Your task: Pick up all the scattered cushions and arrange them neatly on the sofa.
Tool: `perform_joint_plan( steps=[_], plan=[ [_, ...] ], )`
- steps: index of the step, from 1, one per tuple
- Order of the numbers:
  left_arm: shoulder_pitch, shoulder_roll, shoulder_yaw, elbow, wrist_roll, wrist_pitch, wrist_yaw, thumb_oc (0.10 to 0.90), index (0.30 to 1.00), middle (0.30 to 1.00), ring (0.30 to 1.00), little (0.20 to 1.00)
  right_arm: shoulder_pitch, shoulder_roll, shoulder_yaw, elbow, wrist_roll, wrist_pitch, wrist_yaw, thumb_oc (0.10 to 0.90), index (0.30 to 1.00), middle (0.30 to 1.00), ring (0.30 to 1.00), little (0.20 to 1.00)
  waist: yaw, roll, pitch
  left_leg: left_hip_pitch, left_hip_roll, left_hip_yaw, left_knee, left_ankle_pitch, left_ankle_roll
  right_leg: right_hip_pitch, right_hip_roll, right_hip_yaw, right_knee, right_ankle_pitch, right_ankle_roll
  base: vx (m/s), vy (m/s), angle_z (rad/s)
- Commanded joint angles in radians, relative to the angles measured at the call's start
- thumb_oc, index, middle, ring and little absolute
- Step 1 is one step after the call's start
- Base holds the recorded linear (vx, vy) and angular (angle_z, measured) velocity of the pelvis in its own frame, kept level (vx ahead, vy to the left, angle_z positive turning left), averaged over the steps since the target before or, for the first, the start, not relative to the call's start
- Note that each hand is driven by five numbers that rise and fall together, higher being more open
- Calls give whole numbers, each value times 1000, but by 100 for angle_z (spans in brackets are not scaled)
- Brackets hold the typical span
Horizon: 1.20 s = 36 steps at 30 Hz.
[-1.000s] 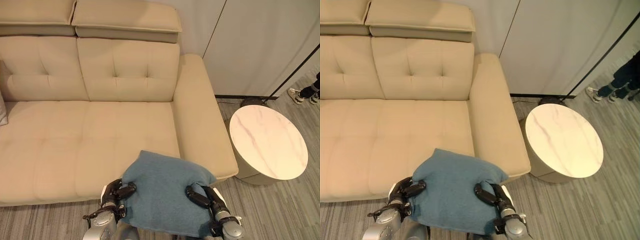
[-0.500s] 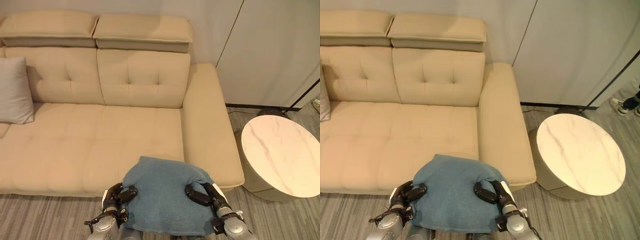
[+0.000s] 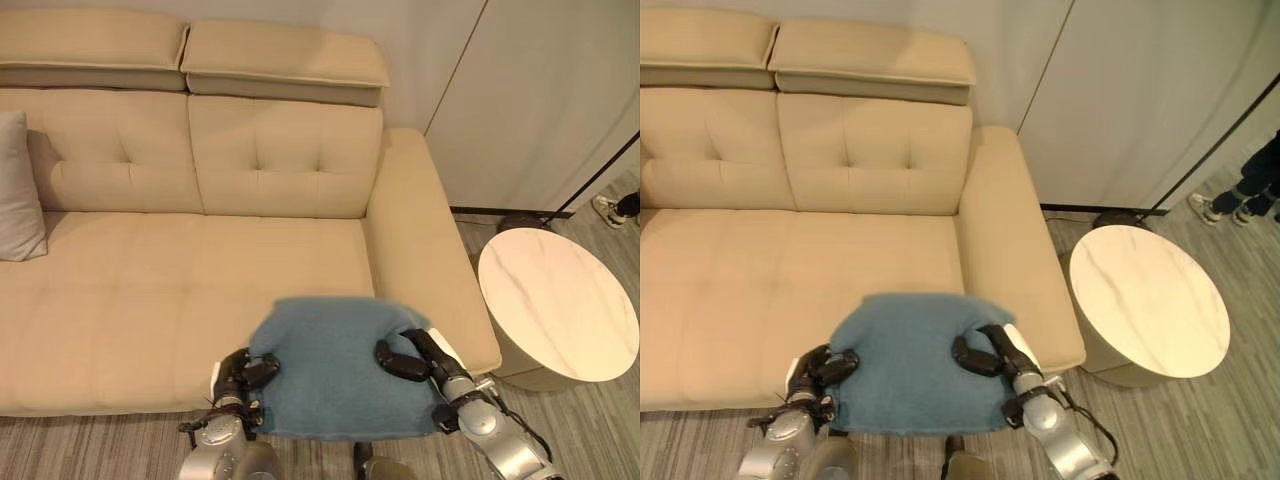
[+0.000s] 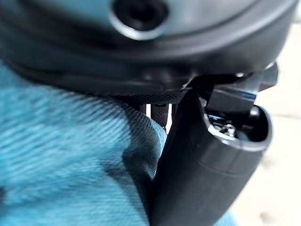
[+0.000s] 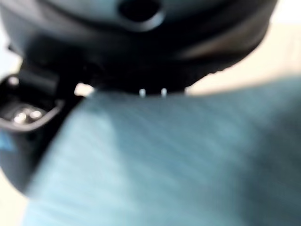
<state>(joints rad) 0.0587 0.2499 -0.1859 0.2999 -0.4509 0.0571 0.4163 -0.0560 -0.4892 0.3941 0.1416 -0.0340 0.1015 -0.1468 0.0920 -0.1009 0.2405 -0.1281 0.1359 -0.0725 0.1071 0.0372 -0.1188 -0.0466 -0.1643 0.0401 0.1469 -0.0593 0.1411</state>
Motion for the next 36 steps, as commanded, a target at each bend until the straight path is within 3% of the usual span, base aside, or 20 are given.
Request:
perform_joint_plan(
  steps=[1,2,3,4,5,7,9,10,11,14,16,17,19,24,26,28,29,36],
  plan=[
    [-143,-6,-30,-165,73,-176,0,400,300,300,300,300,-225,21,-18,-168,-50,-151,-30,400,300,300,300,300,36,-11,-138,-28,24,-4,26,-75,37,71,-13,-14,39,-72,17,114,239,-23],
    [-156,-3,-33,-167,74,-176,3,400,300,300,300,300,-242,20,-12,-172,-59,-149,-27,400,300,300,300,300,30,-11,-133,-21,16,7,30,-80,46,49,-24,-9,85,-35,25,65,152,-16],
    [-158,-3,-33,-166,74,-176,2,400,300,300,300,300,-244,20,-12,-172,-59,-149,-27,400,300,300,300,300,32,-12,-132,-21,15,10,31,-80,47,45,-25,-5,89,-36,26,63,190,-6],
    [-211,15,-52,-161,102,-174,-12,400,300,300,300,300,-284,15,-5,-186,-71,-155,-25,400,300,300,300,300,17,-6,-124,-9,8,29,35,-89,61,1,-31,4,173,15,35,42,131,-12],
    [-214,15,-52,-160,102,-174,-12,400,300,300,300,300,-286,15,-6,-186,-71,-155,-25,400,300,300,300,300,18,-6,-122,-9,7,30,36,-90,61,-2,-32,6,177,13,35,146,201,-8],
    [-280,34,-48,-145,133,-186,-9,400,300,300,300,300,-320,1,-16,-189,-73,-160,-26,400,300,300,300,300,-7,-5,-124,11,-4,38,33,-111,63,-32,-36,-14,167,28,26,145,89,-7],
    [-420,83,-59,-98,207,-189,0,400,300,300,300,300,-396,-52,-16,-145,-65,-169,-40,400,300,300,300,300,-51,-8,-113,26,-20,45,30,-137,57,-80,-19,-50,31,14,21,129,21,-12],
    [-427,82,-58,-93,208,-190,1,400,300,300,300,300,-401,-53,-16,-141,-65,-171,-41,400,300,300,300,300,-53,-6,-110,26,-19,42,32,-141,56,-77,-18,-53,28,13,21,116,-34,-6],
    [-523,98,-62,-48,245,-198,32,400,300,300,300,300,-433,-111,-25,-115,-89,-168,-35,400,300,300,300,300,-77,-15,-98,17,-29,24,43,-149,50,-83,-6,4,-1,11,29,78,-25,11],
    [-615,128,-69,-8,283,-206,57,400,300,300,300,300,-490,-166,-22,-78,-127,-181,-66,400,300,300,300,300,-86,-17,-77,8,-29,15,42,-147,45,-121,14,43,22,16,32,-11,-58,49],
    [-925,204,-159,144,326,-221,131,400,300,300,300,300,-817,-337,113,101,-192,-167,-145,400,300,300,300,300,-104,-16,-18,-101,-30,3,48,-127,30,-209,18,55,16,42,36,-292,-118,15],
    [-931,204,-158,148,325,-222,131,400,300,300,300,300,-827,-337,118,106,-191,-169,-146,400,300,300,300,300,-107,-16,-18,-107,-32,3,46,-120,30,-214,17,55,14,48,36,-327,-105,-20],
    [-1137,240,-190,247,337,-209,218,400,300,300,300,300,-1065,-383,231,272,-190,-150,-206,400,300,300,300,300,-116,1,5,-200,-29,-3,30,-80,24,-302,21,49,5,72,37,-185,-69,-3],
    [-1283,274,-193,298,388,-180,309,400,300,300,300,300,-1294,-405,325,367,-194,-126,-259,400,300,300,300,300,-119,18,33,-246,-30,-11,23,-60,23,-351,29,41,8,74,35,-6,-33,-7],
    [-1377,308,-217,341,427,-165,347,400,300,300,300,300,-1471,-406,444,431,-235,-112,-289,400,300,300,300,300,-114,19,53,-256,-27,-9,23,-58,18,-366,31,41,16,68,34,20,-43,-4],
    [-1404,323,-224,353,435,-158,360,400,300,300,300,300,-1524,-404,484,449,-256,-109,-294,400,300,300,300,300,-112,20,58,-262,-27,-9,20,-55,17,-374,31,41,18,70,33,-6,-40,-6],
    [-1458,333,-228,377,415,-162,373,400,300,300,300,300,-1623,-408,567,495,-291,-92,-305,400,300,300,300,300,-111,21,66,-274,-26,-6,13,-47,13,-385,32,40,12,76,33,16,-59,-3],
    [-1626,417,-249,467,403,-144,458,400,300,300,300,300,-1770,-374,666,666,-273,-81,-351,400,300,300,300,300,-97,36,88,-312,-15,8,-57,-7,1,-419,31,24,-73,119,48,-1,-12,-2]
  ],
)
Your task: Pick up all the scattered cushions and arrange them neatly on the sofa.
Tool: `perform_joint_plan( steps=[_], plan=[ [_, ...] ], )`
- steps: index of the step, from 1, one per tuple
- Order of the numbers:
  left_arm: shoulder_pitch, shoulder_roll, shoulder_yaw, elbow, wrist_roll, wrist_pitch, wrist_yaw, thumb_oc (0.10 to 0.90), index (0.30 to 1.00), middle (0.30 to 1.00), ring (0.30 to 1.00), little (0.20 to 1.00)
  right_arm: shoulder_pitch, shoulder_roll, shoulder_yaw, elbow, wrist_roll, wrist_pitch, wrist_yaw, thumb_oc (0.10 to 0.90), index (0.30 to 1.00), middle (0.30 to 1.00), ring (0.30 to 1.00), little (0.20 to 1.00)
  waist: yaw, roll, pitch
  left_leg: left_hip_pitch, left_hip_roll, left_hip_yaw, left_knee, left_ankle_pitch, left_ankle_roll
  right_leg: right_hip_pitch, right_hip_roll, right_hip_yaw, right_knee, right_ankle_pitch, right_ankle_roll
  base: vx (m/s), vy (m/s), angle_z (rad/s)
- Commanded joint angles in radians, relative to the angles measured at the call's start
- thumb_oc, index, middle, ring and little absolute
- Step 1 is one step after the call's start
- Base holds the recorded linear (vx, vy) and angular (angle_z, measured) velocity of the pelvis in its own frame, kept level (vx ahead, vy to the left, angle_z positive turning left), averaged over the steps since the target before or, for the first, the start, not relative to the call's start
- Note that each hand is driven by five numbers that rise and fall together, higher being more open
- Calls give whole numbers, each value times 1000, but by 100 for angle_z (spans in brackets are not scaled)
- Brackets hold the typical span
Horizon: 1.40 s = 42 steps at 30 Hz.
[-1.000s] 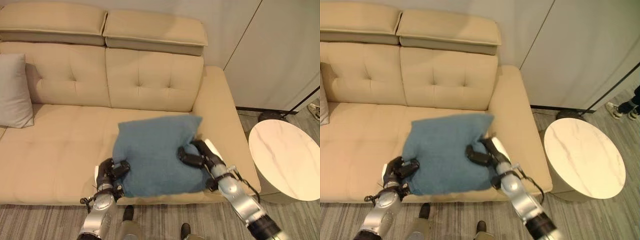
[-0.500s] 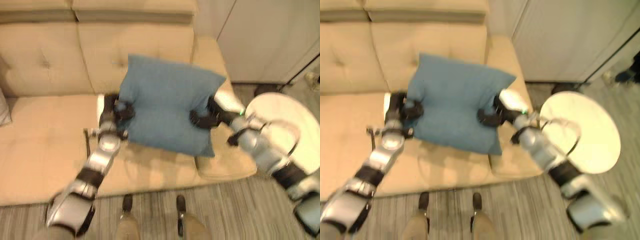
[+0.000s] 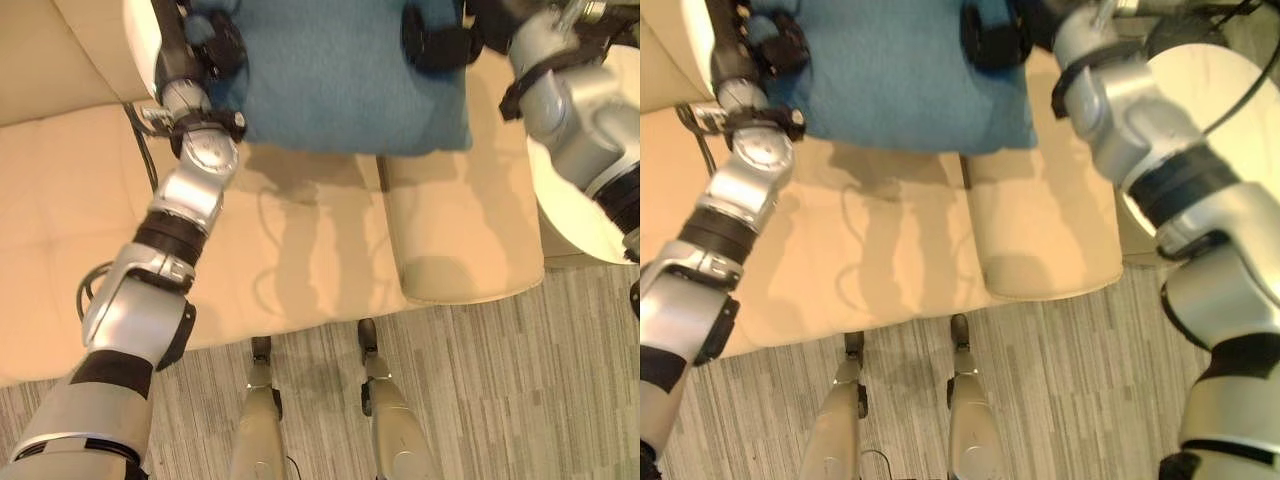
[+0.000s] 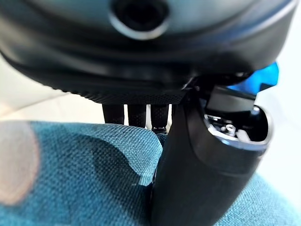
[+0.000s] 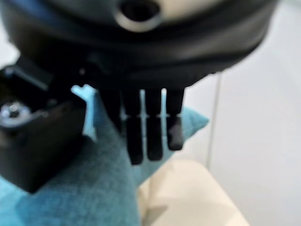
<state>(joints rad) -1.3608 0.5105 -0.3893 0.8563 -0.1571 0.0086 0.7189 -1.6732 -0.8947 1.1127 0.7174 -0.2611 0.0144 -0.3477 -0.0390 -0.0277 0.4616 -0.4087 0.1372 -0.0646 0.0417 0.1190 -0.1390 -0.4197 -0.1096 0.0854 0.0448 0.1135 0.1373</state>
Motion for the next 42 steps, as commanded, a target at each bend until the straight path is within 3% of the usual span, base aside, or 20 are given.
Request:
perform_joint_plan(
  steps=[1,4,9,10,11,14,15,16,20,26,30,37,38,39,40,42],
  plan=[
    [-209,157,-46,-88,108,-96,156,400,300,300,300,300,-155,33,-51,93,-45,5,-150,400,300,300,300,300,33,-37,-134,-33,-17,0,6,-87,21,-48,-24,-21,28,-52,52,24,-8,-4],
    [-239,220,-57,-14,171,-61,212,400,300,300,300,300,-178,81,-46,177,-18,-7,-186,400,300,300,300,300,50,-31,-123,-57,-20,8,-21,-62,17,-67,-27,-21,-4,-31,55,6,-3,-4],
    [-219,184,-50,144,133,-39,190,400,300,300,300,300,-141,143,-88,304,94,-28,-150,400,300,300,300,300,74,-32,-87,-90,-26,7,-12,-56,12,-75,-31,-36,-20,-26,57,26,-31,-2],
    [-217,178,-46,177,134,-28,195,400,300,300,300,300,-128,158,-104,319,124,-36,-139,543,514,514,514,514,77,-36,-78,-100,-27,5,-9,-55,11,-79,-31,-38,-20,-24,59,-2,-43,-25],
    [-222,161,-57,206,132,-27,184,400,300,300,300,300,-115,172,-122,351,159,-39,-127,800,900,900,900,900,81,-42,-72,-109,-28,3,-7,-52,10,-83,-33,-43,-23,-21,59,-2,-48,9],
    [-228,148,-74,281,141,-4,167,400,300,300,300,300,-92,197,-159,415,237,-45,-106,800,900,900,900,900,88,-52,-64,-117,-27,-1,-12,-46,7,-88,-33,-49,-29,-16,60,1,-37,36],
    [-243,143,-102,333,152,3,147,657,686,686,686,686,-91,213,-173,452,274,-43,-100,800,900,900,900,900,89,-57,-59,-120,-27,0,-13,-43,6,-91,-33,-52,-31,-13,61,-4,-25,34],
    [-263,144,-130,383,171,20,134,800,900,900,900,900,-85,231,-195,479,322,-45,-81,800,900,900,900,900,92,-65,-51,-126,-26,-2,-15,-39,6,-95,-32,-53,-34,-9,61,-1,-32,16],
    [-287,149,-224,516,260,80,51,800,900,900,900,900,-87,271,-204,564,397,-40,-27,800,900,900,900,900,98,-84,-28,-141,-23,-7,-15,-28,4,-104,-32,-58,-36,-2,64,-10,-26,-7],
    [-267,54,-119,683,62,91,-128,800,900,900,900,900,-118,299,-181,686,449,39,82,800,900,900,900,900,120,-88,-7,-133,-27,-8,-19,-25,2,-89,-31,-70,-45,0,64,-4,-3,-5],
    [-295,70,-116,725,22,93,-186,800,900,900,900,900,-125,295,-171,705,461,49,110,800,900,900,900,900,123,-85,-7,-123,-29,-5,-24,-22,-1,-76,-30,-70,-52,2,64,-3,21,-6],
    [-311,274,-18,678,-140,90,-204,800,900,900,900,900,25,233,-257,521,392,52,5,800,900,900,900,900,100,-77,-34,-74,-28,2,-26,-40,9,-34,-27,-63,-55,-8,61,10,53,2],
    [-280,346,13,601,-165,75,-188,800,900,900,900,900,101,179,-278,379,298,52,-29,800,900,900,900,900,91,-74,-48,-56,-27,3,-25,-51,14,-16,-27,-66,-52,-14,60,7,39,0],
    [-275,346,16,597,-165,76,-186,800,900,900,900,900,106,177,-281,373,296,55,-30,800,900,900,900,900,91,-75,-49,-59,-29,2,-26,-44,15,-18,-28,-66,-54,-9,60,37,56,1],
    [-228,406,54,556,-182,66,-168,800,900,900,900,900,171,126,-310,269,235,52,-63,800,900,900,900,900,84,-74,-59,-41,-27,5,-25,-58,18,-6,-27,-67,-51,-20,60,37,49,2],
    [-57,464,173,454,-173,58,-131,800,900,900,900,900,377,44,-448,34,113,67,-113,800,900,900,900,900,69,-73,-86,-9,-27,9,-25,-73,26,19,-30,-70,-49,-26,58,56,84,0]
  ],
)
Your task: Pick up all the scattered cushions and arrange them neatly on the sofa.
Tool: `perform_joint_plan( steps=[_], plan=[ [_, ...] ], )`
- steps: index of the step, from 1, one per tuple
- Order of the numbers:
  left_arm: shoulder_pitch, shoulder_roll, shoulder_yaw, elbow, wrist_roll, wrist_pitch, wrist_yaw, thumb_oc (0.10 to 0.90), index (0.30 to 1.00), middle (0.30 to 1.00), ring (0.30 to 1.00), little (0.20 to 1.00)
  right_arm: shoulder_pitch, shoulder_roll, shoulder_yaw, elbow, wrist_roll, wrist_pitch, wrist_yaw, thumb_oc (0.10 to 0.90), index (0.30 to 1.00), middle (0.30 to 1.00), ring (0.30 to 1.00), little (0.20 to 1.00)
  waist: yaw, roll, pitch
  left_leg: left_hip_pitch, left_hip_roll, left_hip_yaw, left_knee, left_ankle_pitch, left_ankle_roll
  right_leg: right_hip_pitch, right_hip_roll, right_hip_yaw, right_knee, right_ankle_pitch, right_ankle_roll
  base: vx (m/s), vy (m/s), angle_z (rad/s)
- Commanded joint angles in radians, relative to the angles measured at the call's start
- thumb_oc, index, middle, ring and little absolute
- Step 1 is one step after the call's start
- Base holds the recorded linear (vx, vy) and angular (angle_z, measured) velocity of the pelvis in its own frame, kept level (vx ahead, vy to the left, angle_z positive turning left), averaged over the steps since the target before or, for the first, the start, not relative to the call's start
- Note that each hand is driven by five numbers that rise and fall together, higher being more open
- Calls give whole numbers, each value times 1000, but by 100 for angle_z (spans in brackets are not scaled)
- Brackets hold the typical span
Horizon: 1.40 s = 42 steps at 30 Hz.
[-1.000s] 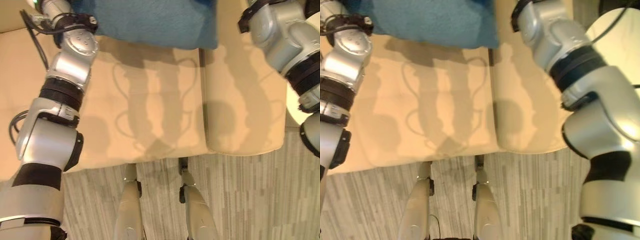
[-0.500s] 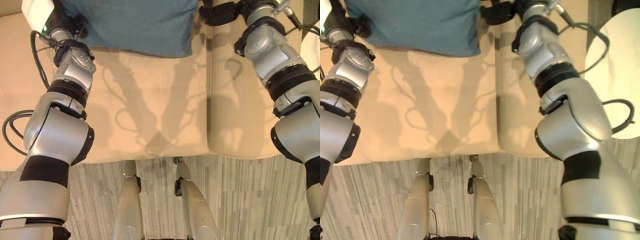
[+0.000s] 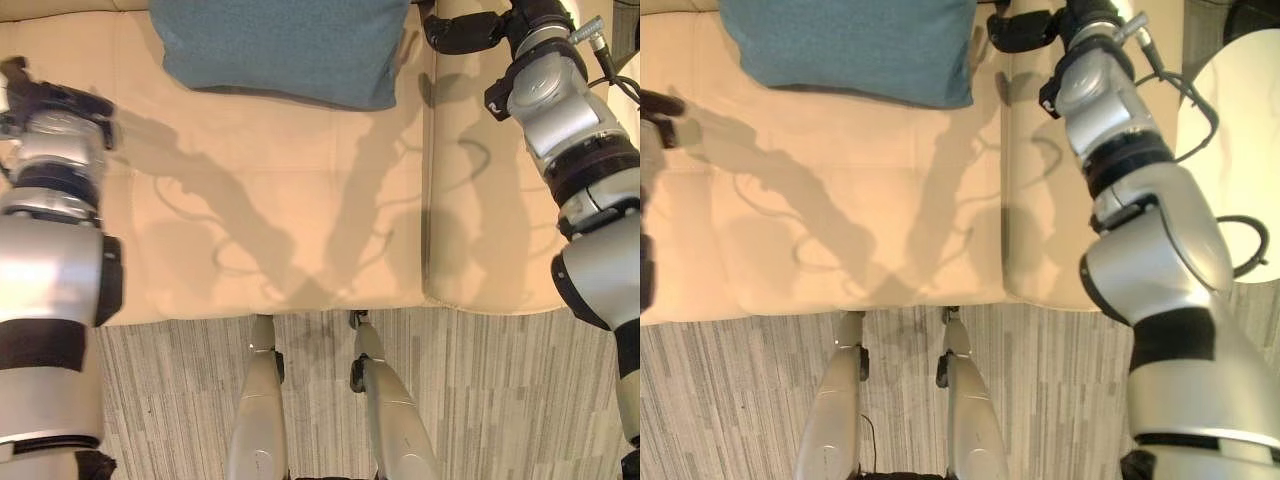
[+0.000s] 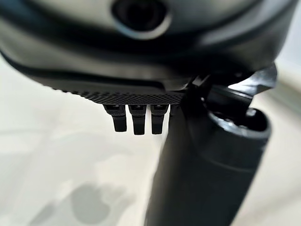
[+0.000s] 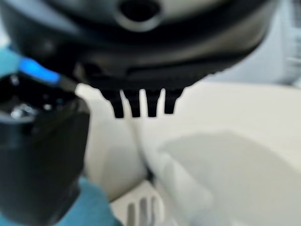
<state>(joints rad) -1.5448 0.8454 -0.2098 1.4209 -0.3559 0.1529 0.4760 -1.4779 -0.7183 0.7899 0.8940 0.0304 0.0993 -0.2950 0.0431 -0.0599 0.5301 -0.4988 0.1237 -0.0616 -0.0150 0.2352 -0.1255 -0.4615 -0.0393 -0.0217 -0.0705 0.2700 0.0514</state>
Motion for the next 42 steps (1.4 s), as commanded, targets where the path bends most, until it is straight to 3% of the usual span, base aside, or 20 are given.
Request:
perform_joint_plan(
  steps=[1,3,4,6,8,12,14,16,17,19,23,25,27,29,32,33,38,39,41,42],
  plan=[
    [254,153,76,-172,40,-95,135,800,900,900,900,900,315,-174,-220,-243,-233,-21,-189,800,900,900,900,900,-19,-40,-167,98,-14,9,35,-201,16,76,-103,35,69,-188,143,89,98,-4],
    [506,152,229,-242,64,-120,149,800,900,900,900,900,586,-213,-419,-364,-313,-34,-213,800,900,900,900,900,-35,-40,-200,143,-13,18,51,-240,25,117,-109,32,76,-204,144,121,85,-6],
    [526,146,238,-256,67,-118,151,800,900,900,900,900,609,-215,-430,-379,-319,-30,-210,800,900,900,900,900,-34,-40,-206,142,-15,18,52,-235,26,117,-111,32,75,-199,144,82,72,-17],
    [830,85,415,-399,42,-180,149,800,900,900,900,900,885,-258,-606,-466,-412,-28,-203,800,900,900,900,900,-44,-41,-241,182,-22,24,90,-276,34,158,-124,29,89,-210,147,129,140,-15],
    [1276,-108,692,-567,-145,-305,111,800,900,900,900,900,1316,-232,-838,-526,-596,-28,-163,800,900,900,900,900,-63,-38,-314,280,-33,53,159,-361,66,241,-155,35,124,-225,157,178,263,2],
    [1374,-130,799,-395,-215,-280,66,800,900,900,900,900,1443,-191,-899,-485,-617,-37,-149,800,900,900,900,900,-82,-32,-355,342,-44,87,144,-365,79,258,-175,44,124,-160,178,11,151,-27],
    [1444,-162,834,-253,-208,-256,14,800,900,900,900,900,1525,-125,-941,-460,-611,-60,-141,800,900,900,900,900,-111,-21,-379,407,-46,137,107,-352,86,243,-194,35,124,-47,203,-114,196,-38],
    [1516,-209,829,-242,-178,-259,-1,800,900,900,900,900,1568,-56,-944,-424,-571,-75,-145,800,900,900,900,900,-93,4,-368,419,-36,174,105,-340,97,267,-196,-73,187,-137,178,-290,236,-58],
    [1518,-211,829,-244,-177,-259,-1,800,900,900,900,900,1572,-56,-945,-425,-571,-76,-146,800,900,900,900,900,-95,2,-368,418,-38,172,104,-333,96,265,-198,-75,192,-137,175,-395,236,-61],
    [1587,-274,799,-215,-119,-242,-28,800,900,900,900,900,1602,42,-913,-358,-527,-96,-135,800,900,900,900,900,-59,18,-388,415,-26,221,95,-303,110,346,-190,-182,308,-259,137,-420,192,-44],
    [1608,-335,730,-164,-74,-212,-69,800,900,900,900,900,1617,115,-866,-294,-465,-110,-111,800,900,900,900,900,-35,18,-427,398,-40,249,75,-259,122,429,-134,-134,398,-325,120,-290,75,-47],
    [1609,-374,674,-145,-30,-197,-92,800,900,900,900,900,1627,157,-834,-225,-443,-112,-104,800,900,900,900,900,-19,5,-454,361,-62,252,77,-227,130,509,-82,-54,430,-348,120,-432,15,-22],
    [1600,-429,598,-154,-12,-202,-115,800,900,900,900,900,1611,184,-795,-158,-407,-100,-111,800,900,900,900,900,10,-15,-462,278,-90,255,70,-164,131,601,-12,66,401,-413,81,-647,-41,-13],
    [1588,-447,568,-160,-26,-204,-119,800,900,900,900,900,1575,219,-765,-75,-347,-96,-118,800,900,900,900,900,37,6,-443,210,-70,242,54,-80,105,603,46,129,330,-516,12,-455,-46,-3],
    [1582,-478,544,-147,-43,-201,-128,800,900,900,900,900,1554,238,-748,-42,-297,-100,-129,800,900,900,900,900,42,33,-413,189,-61,223,4,-42,89,560,96,126,329,-548,-18,-612,-76,-4],
    [1553,-491,512,-168,-63,-212,-125,800,900,900,900,900,1522,249,-750,1,-248,-90,-147,800,900,900,900,900,49,41,-358,147,-61,190,11,-28,58,535,102,118,333,-549,-43,-745,4,-54],
    [1571,-525,498,-137,-91,-217,-139,800,900,900,900,900,1537,326,-803,163,-115,-87,-156,800,900,900,900,900,-49,-1,-353,233,-31,188,481,-288,100,405,-5,3,269,-412,-14,-689,29,55],
    [1571,-525,498,-137,-91,-217,-139,800,900,900,900,900,1537,326,-802,164,-115,-87,-157,800,900,900,900,900,-50,0,-354,231,-31,187,482,-288,100,405,-4,2,269,-411,-14,-362,91,65],
    [1592,-525,483,-103,-64,-218,-143,800,900,900,900,900,1530,344,-802,254,-71,-85,-137,800,900,900,900,900,-83,8,-391,447,59,115,502,-310,87,343,-40,-39,243,-359,6,-343,239,20],
    [1592,-524,484,-103,-64,-218,-144,800,900,900,900,900,1529,344,-802,255,-71,-85,-137,800,900,900,900,900,-84,4,-391,450,55,116,493,-302,87,344,-43,-39,239,-356,6,-401,434,15]
  ],
)
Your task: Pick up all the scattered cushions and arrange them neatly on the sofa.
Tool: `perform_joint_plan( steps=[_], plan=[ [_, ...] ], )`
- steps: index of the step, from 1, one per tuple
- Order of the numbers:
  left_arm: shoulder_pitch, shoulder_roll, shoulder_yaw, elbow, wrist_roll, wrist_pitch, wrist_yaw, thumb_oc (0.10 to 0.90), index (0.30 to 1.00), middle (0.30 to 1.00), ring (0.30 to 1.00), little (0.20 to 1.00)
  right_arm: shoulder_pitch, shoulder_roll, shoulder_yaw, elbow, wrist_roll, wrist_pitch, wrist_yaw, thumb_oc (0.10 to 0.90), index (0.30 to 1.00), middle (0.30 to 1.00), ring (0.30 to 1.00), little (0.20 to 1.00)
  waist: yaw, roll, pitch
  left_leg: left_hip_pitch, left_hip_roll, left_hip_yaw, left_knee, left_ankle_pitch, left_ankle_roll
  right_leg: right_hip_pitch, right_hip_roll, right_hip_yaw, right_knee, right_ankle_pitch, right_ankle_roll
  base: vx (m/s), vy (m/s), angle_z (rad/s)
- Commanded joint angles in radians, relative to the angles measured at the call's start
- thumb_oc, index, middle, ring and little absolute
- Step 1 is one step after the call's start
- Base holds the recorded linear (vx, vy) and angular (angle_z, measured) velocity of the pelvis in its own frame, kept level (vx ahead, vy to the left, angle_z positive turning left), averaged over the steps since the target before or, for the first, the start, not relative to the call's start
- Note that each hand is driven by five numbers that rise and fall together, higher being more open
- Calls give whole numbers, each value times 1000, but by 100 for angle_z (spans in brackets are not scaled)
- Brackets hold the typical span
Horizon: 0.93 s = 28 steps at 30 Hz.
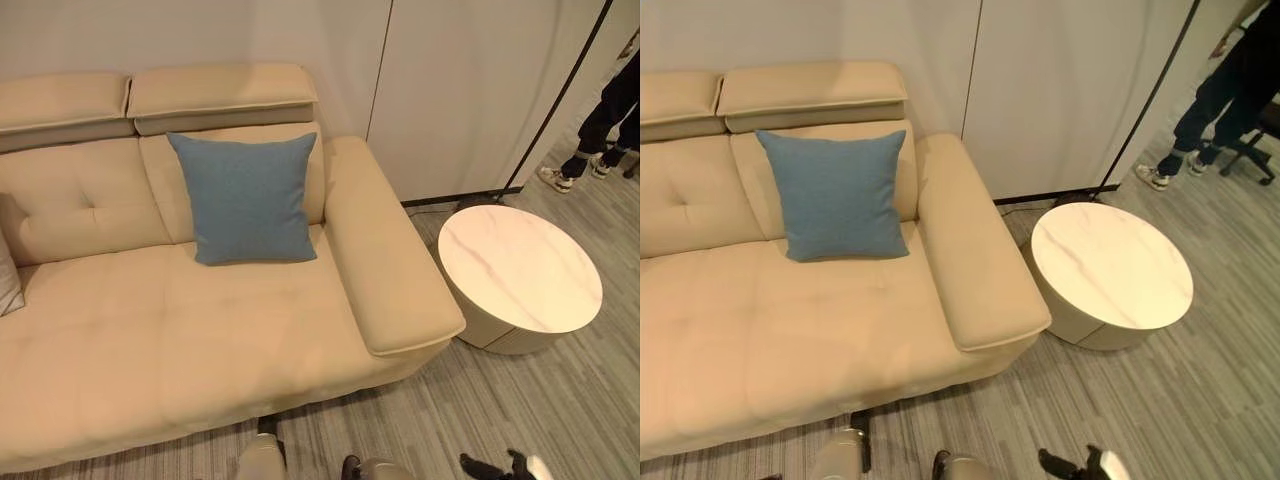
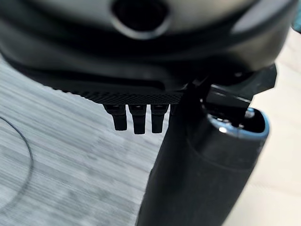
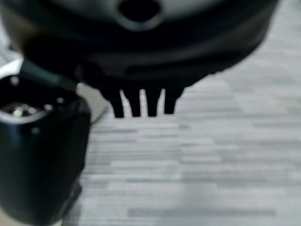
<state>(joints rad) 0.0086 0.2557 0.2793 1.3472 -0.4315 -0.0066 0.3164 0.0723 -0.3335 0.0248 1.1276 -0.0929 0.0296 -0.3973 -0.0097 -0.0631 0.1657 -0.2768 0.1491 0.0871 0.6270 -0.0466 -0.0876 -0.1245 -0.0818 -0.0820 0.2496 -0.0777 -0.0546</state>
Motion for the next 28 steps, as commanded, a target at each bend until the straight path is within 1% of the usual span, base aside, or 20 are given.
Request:
perform_joint_plan(
  steps=[1,2,3,4,5,7,10,11,12,13,14,16,17,18,19,20,21,22,25,28],
  plan=[
    [40,67,-29,1,40,-51,4,800,900,900,900,900,-38,-37,-45,47,88,-26,-27,800,900,900,900,900,-55,38,-56,362,56,-135,-292,16,15,-72,-3,20,-65,26,140,-384,388,25],
    [36,65,-57,17,68,-46,0,800,900,900,900,900,-47,-37,-54,67,110,-28,-22,800,900,900,900,900,-69,53,-65,418,69,-173,-384,20,1,-106,-9,13,-63,42,158,-601,570,34],
    [25,57,-87,10,109,-41,-8,800,900,900,900,900,-61,-30,-67,73,150,-35,-8,800,900,900,900,900,-81,61,-68,423,24,-205,-480,-83,0,-145,-31,33,-69,87,181,-362,311,49],
    [25,57,-87,10,110,-41,-8,800,900,900,900,900,-62,-30,-67,74,151,-36,-8,800,900,900,900,900,-81,60,-69,420,22,-205,-477,-85,2,-146,-32,33,-70,88,183,-353,311,28],
    [16,59,-115,22,144,-42,1,800,900,900,900,900,-67,-28,-79,92,163,-38,-10,800,900,900,900,900,-89,56,-68,422,9,-190,-519,-130,-2,-153,-57,30,-90,110,196,-235,221,26],
    [1,45,-156,21,186,-44,-5,800,900,900,900,900,-85,-22,-79,103,172,-32,-7,800,900,900,900,900,-89,48,-56,419,-36,-180,-567,-181,13,-168,-100,32,-153,172,222,-330,294,19],
    [-9,38,-183,16,216,-50,-10,800,900,900,900,900,-93,-11,-76,121,172,-32,-4,800,900,900,900,900,-85,45,-38,412,-61,-159,-577,-179,24,-164,-124,19,-209,214,236,-256,188,-12],
    [-17,28,-175,22,182,-49,-24,800,900,900,900,900,-104,5,-78,140,193,-22,1,800,900,900,900,900,-82,53,-14,384,-78,-148,-567,-161,39,-182,-127,16,-196,213,238,-372,236,-13],
    [-18,28,-175,22,182,-49,-24,800,900,900,900,900,-105,5,-78,141,193,-22,1,800,900,900,900,900,-82,53,-14,383,-79,-147,-565,-162,39,-184,-126,17,-193,211,238,-583,290,-6],
    [-20,20,-184,17,167,-49,-37,800,900,900,900,900,-118,17,-74,166,214,-22,4,800,900,900,900,900,-63,67,12,331,-101,-123,-542,-139,58,-155,-115,-12,-119,150,217,-432,207,-2],
    [-18,17,-192,20,173,-47,-42,800,900,900,900,900,-120,23,-77,179,223,-23,9,800,900,900,900,900,-50,73,11,312,-110,-112,-536,-129,67,-133,-112,-25,-63,115,204,-543,271,-28],
    [-19,5,-215,22,194,-41,-48,800,900,900,900,900,-118,33,-82,217,235,-21,21,800,900,900,900,900,-27,85,-2,285,-112,-95,-529,-112,82,-79,-110,-46,29,54,189,-261,135,-47],
    [-19,5,-215,22,194,-41,-48,800,900,900,900,900,-118,33,-82,217,235,-21,21,800,900,900,900,900,-27,85,-2,284,-113,-95,-529,-112,82,-80,-110,-46,29,54,189,-220,98,-32],
    [-9,-4,-230,22,196,-41,-65,800,900,900,900,900,-111,36,-87,256,248,-17,39,800,900,900,900,900,-1,89,-24,264,-115,-69,-516,-102,95,1,-108,-59,84,5,180,-128,59,-22],
    [-9,-3,-230,22,196,-41,-65,800,900,900,900,900,-111,36,-87,256,249,-17,39,800,900,900,900,900,-1,89,-26,260,-115,-69,-517,-98,95,-2,-107,-59,80,9,180,-200,45,-34],
    [-9,-7,-235,11,170,-37,-105,800,900,900,900,900,-105,45,-81,296,259,-9,69,800,900,900,900,900,16,71,-49,241,-134,-71,-509,-91,99,57,-59,-9,33,-18,180,-87,-38,-28],
    [-17,-8,-234,7,170,-40,-116,800,900,900,900,900,-99,53,-79,317,264,-1,88,800,900,900,900,900,17,59,-63,232,-143,-75,-511,-86,97,78,-33,29,-17,-37,181,-128,-57,-21],
    [-17,-11,-230,2,164,-41,-123,800,900,900,900,900,-97,58,-64,333,253,6,97,800,900,900,900,900,19,54,-69,229,-147,-72,-513,-82,94,83,-22,41,-54,-32,177,-80,-62,-16],
    [-22,-20,-227,4,153,-40,-137,800,900,900,900,900,-97,63,-26,328,222,10,127,800,900,900,900,900,21,45,-88,238,-141,-64,-549,-59,89,104,-5,45,-129,-14,170,-81,-74,-13],
    [-29,-21,-240,9,178,-38,-141,800,900,900,900,900,-104,57,-9,306,205,3,138,800,900,900,900,900,20,42,-99,249,-137,-61,-579,-44,86,119,-1,45,-164,-8,166,-31,-52,-4]
  ],
)
